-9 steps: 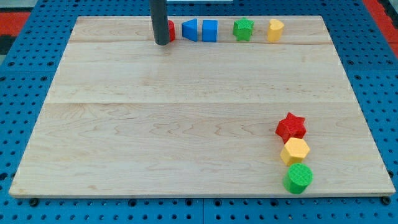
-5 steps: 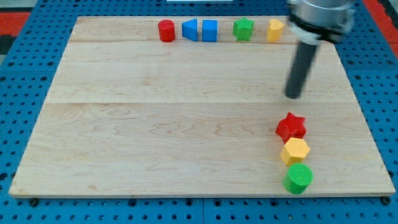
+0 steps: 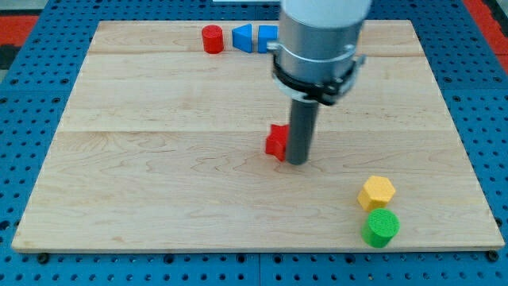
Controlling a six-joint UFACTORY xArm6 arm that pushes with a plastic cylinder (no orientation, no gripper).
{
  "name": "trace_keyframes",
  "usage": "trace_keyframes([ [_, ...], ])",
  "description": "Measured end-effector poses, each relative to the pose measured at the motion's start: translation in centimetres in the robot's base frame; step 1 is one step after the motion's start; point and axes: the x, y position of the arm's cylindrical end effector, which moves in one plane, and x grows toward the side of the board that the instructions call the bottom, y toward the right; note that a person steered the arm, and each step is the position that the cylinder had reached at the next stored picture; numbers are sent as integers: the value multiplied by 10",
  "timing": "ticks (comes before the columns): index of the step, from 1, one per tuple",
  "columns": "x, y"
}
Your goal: Move red star parallel left to red circle
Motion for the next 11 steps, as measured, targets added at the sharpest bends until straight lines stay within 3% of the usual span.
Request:
trace_keyframes([
  [2,-83,-23],
  [3,-105,-51],
  [5,-75,-159],
  [8,-23,-221],
  [11,-87,-199],
])
